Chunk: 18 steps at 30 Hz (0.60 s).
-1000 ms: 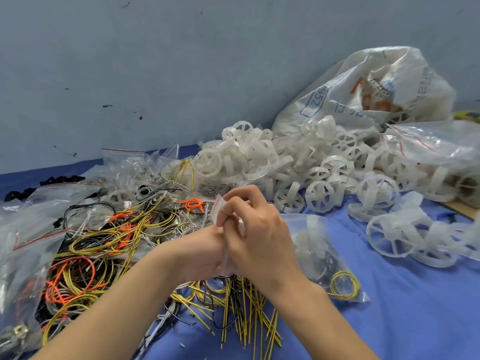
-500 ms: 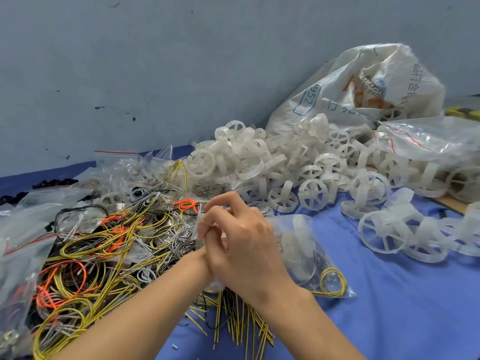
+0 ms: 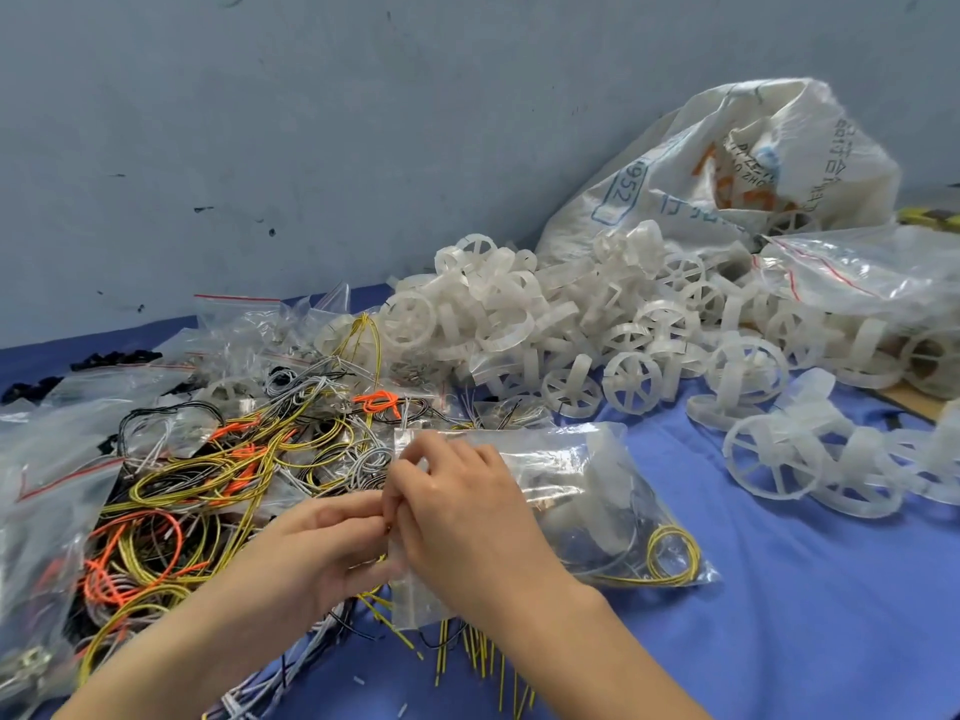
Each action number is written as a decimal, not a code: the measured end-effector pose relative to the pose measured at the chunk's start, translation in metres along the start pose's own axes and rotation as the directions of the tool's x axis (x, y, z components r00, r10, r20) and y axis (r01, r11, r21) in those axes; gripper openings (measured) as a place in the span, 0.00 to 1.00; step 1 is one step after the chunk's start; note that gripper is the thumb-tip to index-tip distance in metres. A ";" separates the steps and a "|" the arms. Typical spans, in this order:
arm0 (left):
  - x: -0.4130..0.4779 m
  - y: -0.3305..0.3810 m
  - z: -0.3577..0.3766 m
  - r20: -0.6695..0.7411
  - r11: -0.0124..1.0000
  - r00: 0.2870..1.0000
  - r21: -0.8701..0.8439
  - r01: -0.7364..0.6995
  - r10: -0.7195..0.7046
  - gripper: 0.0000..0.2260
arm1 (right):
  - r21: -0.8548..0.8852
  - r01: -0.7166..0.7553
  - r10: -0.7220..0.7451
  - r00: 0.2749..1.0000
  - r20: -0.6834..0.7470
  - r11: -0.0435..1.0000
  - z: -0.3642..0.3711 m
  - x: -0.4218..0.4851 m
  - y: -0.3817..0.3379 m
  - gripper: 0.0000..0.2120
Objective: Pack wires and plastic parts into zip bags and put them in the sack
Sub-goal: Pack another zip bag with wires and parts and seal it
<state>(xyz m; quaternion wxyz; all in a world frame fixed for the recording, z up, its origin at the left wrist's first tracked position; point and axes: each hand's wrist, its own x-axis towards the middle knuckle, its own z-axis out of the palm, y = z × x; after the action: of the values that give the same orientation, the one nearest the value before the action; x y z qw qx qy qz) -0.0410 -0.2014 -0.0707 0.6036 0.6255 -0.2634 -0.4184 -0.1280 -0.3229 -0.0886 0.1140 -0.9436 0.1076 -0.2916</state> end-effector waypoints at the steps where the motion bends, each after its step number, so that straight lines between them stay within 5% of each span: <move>1: -0.002 -0.006 -0.011 -0.022 1.000 1.000 -0.025 0.002 -0.002 0.13 | -0.037 0.019 -0.018 1.000 0.021 0.999 0.004 -0.002 -0.001 0.04; 8: -0.022 -0.025 -0.068 -0.155 0.992 0.982 -0.041 -0.119 0.111 0.14 | -0.211 0.091 -0.055 0.984 0.169 0.973 0.032 -0.015 -0.008 0.05; 18: -0.019 -0.019 -0.084 -0.375 0.960 0.913 -0.153 -0.233 0.162 0.14 | -0.177 0.035 0.000 0.981 0.193 0.984 0.035 -0.013 -0.015 0.08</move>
<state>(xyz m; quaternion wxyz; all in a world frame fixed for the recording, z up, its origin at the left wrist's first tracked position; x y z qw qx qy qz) 0.0168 -0.1377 -0.0918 0.7390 0.5994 -0.1686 -0.2573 -0.1159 -0.2998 -0.1193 0.0356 -0.9747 0.1136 -0.1893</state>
